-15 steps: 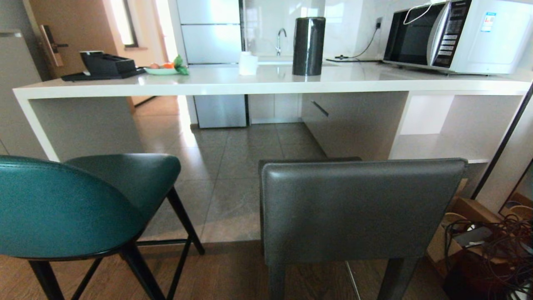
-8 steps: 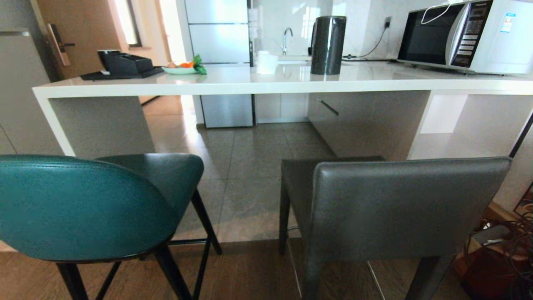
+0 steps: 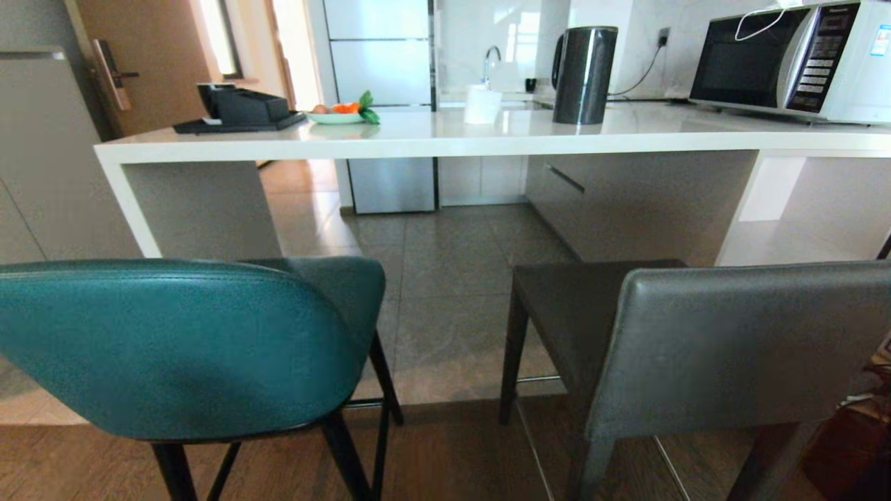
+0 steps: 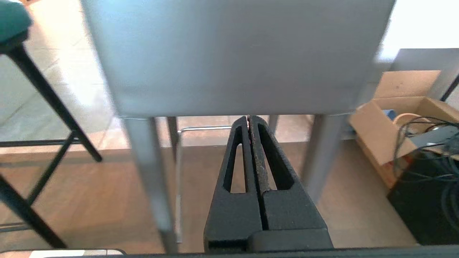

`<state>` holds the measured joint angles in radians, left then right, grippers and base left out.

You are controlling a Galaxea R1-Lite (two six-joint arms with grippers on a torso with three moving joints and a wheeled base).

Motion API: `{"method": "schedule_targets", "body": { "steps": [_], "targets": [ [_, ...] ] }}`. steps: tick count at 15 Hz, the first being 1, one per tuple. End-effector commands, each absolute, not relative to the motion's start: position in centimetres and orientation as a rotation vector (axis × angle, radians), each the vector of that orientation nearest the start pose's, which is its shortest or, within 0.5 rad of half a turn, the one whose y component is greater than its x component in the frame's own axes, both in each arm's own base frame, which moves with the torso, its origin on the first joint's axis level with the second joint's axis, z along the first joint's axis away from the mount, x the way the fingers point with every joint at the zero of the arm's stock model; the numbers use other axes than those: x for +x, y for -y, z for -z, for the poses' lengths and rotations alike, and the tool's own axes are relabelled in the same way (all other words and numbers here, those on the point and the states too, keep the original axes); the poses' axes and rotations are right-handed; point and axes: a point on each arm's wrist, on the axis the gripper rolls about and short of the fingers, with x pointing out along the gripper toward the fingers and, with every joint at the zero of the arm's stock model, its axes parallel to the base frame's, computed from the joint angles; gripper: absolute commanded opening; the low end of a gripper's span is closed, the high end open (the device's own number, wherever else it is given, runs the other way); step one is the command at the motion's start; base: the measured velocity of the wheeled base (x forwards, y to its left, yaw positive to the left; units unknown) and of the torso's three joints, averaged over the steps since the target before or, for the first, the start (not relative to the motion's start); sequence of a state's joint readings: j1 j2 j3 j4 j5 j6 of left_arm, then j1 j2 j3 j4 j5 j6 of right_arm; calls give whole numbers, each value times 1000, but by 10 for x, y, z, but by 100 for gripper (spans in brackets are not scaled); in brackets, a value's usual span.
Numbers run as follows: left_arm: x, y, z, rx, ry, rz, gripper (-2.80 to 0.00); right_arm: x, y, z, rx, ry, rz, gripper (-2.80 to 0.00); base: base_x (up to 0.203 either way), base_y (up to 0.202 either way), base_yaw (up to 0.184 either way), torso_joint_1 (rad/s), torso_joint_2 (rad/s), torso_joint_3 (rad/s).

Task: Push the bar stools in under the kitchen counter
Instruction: Push the blue chair back under the dining table

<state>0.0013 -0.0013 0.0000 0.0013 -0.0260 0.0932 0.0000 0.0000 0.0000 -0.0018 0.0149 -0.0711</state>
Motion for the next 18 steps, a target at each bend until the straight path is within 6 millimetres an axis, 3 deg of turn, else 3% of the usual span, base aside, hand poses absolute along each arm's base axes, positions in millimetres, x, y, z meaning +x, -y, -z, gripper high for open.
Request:
{"method": "schedule_targets", "body": {
  "steps": [1, 18],
  "targets": [
    [-23, 1, -74, 94, -3, 26, -280, -22, 0, -75, -72, -3, -15, -280, 0, 195, 0, 4, 4, 0],
    [-23, 1, -74, 87, -4, 25, -280, -22, 0, -74, -72, -4, -15, -280, 0, 196, -2, 2, 2, 2]
  ]
}}
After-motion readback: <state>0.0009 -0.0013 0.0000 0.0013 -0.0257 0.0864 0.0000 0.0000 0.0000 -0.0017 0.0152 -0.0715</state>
